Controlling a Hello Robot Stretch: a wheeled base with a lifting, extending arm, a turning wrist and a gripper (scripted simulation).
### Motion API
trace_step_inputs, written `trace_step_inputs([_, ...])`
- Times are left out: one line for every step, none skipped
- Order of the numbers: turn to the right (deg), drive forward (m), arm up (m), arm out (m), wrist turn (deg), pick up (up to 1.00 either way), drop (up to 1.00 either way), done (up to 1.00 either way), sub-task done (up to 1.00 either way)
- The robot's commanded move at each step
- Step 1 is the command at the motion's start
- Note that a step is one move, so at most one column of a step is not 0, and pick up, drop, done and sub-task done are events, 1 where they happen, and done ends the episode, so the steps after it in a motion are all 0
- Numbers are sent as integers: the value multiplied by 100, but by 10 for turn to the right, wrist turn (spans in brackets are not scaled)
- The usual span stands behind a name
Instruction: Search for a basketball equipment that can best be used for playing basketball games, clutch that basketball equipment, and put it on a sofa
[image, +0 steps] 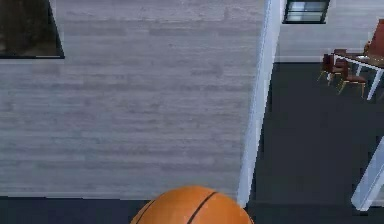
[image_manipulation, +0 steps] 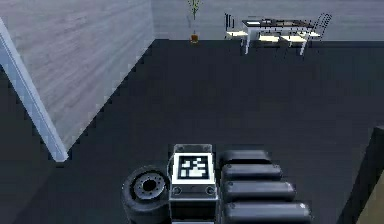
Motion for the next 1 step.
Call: trace_step_inputs([-450,0,0,0,0,0,0,0,0])
